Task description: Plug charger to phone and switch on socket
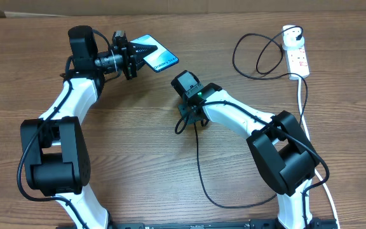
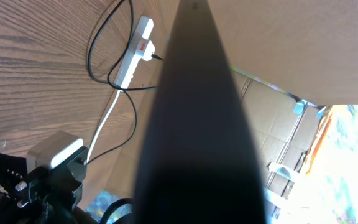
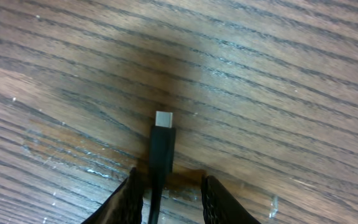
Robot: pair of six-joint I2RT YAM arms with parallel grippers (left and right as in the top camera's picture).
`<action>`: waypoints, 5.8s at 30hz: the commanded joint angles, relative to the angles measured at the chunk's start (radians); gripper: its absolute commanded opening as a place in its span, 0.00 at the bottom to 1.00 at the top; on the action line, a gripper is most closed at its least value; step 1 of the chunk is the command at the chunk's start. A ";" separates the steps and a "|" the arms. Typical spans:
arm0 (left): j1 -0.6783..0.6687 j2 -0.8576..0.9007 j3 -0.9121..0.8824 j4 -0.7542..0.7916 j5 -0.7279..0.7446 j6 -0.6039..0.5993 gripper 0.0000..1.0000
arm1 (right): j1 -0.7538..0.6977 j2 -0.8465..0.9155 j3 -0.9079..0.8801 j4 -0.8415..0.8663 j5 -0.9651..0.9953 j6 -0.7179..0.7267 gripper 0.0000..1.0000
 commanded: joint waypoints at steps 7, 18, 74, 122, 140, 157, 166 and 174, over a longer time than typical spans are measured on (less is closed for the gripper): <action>0.006 -0.012 0.010 0.008 0.047 0.005 0.04 | -0.003 0.004 -0.009 0.023 -0.033 -0.002 0.30; 0.006 -0.012 0.010 0.008 0.047 -0.008 0.04 | -0.009 0.004 -0.010 0.039 -0.033 -0.001 0.22; 0.038 -0.012 0.010 0.029 0.003 -0.077 0.04 | -0.008 0.055 -0.010 0.072 -0.032 0.002 0.05; 0.037 -0.012 0.010 0.028 0.000 0.026 0.04 | -0.323 -0.127 -0.007 -0.119 -1.144 -0.035 0.04; 0.037 -0.012 0.010 0.028 0.002 0.122 0.04 | -0.346 -0.248 -0.007 -0.216 -1.394 0.003 0.04; 0.004 -0.012 0.010 0.028 0.135 0.135 0.04 | -0.344 -0.251 -0.007 -0.226 -1.608 0.003 0.04; 0.003 -0.012 0.010 0.026 0.183 0.121 0.04 | -0.344 -0.251 -0.007 -0.227 -1.582 0.003 0.04; -0.043 -0.012 0.010 0.019 0.194 0.120 0.04 | -0.327 -0.251 -0.007 -0.229 -1.579 0.003 0.04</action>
